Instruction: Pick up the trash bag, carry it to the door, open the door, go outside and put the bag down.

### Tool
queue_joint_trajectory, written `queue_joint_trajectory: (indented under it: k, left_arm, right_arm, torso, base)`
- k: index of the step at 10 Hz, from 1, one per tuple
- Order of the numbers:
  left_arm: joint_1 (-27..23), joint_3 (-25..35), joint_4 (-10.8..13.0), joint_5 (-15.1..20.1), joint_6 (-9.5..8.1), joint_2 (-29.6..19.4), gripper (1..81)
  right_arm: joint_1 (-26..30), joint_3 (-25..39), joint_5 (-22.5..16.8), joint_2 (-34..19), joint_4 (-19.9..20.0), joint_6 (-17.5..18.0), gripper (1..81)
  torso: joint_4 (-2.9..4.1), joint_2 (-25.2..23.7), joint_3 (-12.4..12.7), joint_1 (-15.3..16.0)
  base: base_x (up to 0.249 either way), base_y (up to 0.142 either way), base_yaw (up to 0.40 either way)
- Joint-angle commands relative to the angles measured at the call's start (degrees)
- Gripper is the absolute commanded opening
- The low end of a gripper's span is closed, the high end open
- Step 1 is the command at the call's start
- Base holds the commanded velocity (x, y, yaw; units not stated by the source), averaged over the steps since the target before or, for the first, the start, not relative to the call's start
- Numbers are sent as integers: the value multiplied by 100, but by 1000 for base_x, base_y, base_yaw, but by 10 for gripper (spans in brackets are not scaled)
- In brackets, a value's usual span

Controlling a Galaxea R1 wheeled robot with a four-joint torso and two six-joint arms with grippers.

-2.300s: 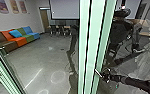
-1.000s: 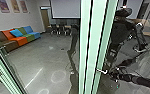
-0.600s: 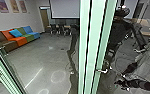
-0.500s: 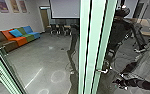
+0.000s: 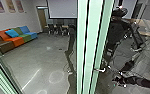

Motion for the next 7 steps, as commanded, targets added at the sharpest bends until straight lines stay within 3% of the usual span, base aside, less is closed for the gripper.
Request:
queue_joint_trajectory:
  k: [1, 4, 5, 6, 7]
  left_arm:
    - [-257, -1, -33, 393, 2, -42, 10]
    - [-265, -1, -24, 393, 2, -34, 10]
    - [-274, -1, -33, 393, 2, -25, 10]
    - [-274, -1, -24, 393, 2, -16, 10]
    - [-274, -1, -24, 393, 2, -16, 10]
  right_arm:
    - [1177, -164, 146, -322, -186, -56, 811]
    - [1229, -191, 137, -339, -195, -188, 811]
    - [1256, -164, 93, -347, -204, -206, 811]
    - [1256, -146, 58, -321, -204, -206, 811]
    - [1256, -129, 58, -304, -204, -250, 811]
  torso:
    - [-351, 0, 0, 0]
    - [-798, 0, 0, 2]
    - [-586, 0, 0, 2]
    - [-728, 0, 0, 2]
    - [-817, 0, 0, 4]
  base:
    - [0, 0, 0]
    - [0, 0, 0]
    - [0, 0, 0]
    - [0, 0, 0]
    - [0, 0, 0]
